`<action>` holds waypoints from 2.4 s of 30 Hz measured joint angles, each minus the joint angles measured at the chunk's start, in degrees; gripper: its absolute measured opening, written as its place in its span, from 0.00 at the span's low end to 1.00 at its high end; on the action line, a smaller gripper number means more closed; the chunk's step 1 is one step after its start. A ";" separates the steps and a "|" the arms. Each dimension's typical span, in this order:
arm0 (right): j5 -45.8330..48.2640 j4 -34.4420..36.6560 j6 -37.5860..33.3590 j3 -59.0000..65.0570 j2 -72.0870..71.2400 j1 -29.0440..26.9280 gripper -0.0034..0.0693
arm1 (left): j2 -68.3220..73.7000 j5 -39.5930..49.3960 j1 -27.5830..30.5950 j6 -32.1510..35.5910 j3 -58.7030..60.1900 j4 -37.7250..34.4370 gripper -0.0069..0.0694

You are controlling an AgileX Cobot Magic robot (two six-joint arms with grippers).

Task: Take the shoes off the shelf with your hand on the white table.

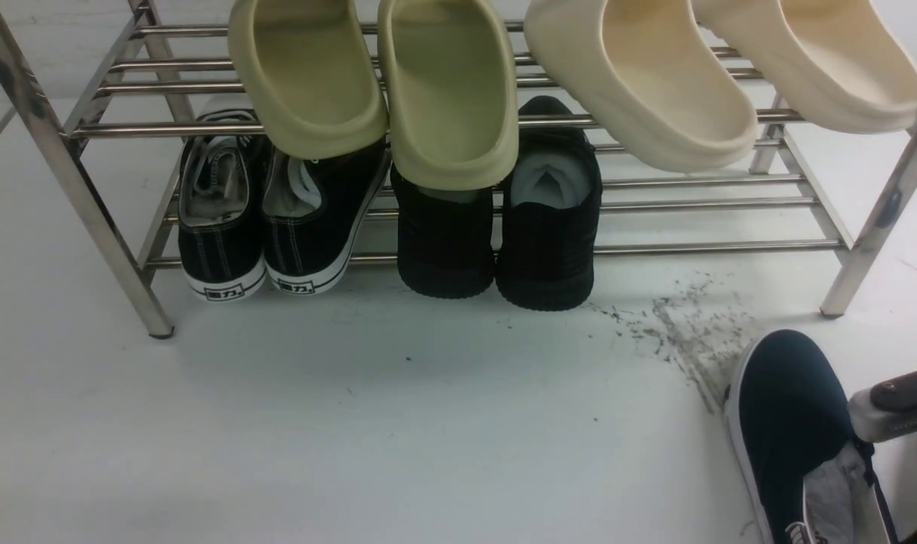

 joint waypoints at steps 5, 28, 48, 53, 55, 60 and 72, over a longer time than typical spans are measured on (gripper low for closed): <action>-0.49 0.00 2.12 0.00 0.38 0.00 0.18 | 0.00 0.00 0.00 0.00 0.00 0.00 0.41; 11.06 -4.40 1.25 -16.35 -11.67 0.00 0.70 | 0.00 0.00 0.00 0.00 0.00 0.00 0.41; 13.01 -10.88 12.38 -15.22 -28.20 0.00 0.03 | 0.00 0.00 0.00 0.00 0.00 0.00 0.41; 12.89 -15.16 16.65 -12.64 -21.78 0.00 0.03 | 0.00 0.00 0.00 0.00 0.00 0.00 0.41; 12.50 -16.04 16.98 -12.55 -19.55 -0.13 0.03 | 0.00 0.00 0.00 0.00 0.00 0.00 0.41; 11.68 -15.42 16.77 -12.55 -13.89 -3.98 0.03 | 0.00 0.00 0.00 0.00 0.00 0.00 0.41; 1.91 -5.32 3.89 -12.55 1.26 -31.98 0.03 | 0.00 0.00 0.00 0.00 0.00 0.00 0.41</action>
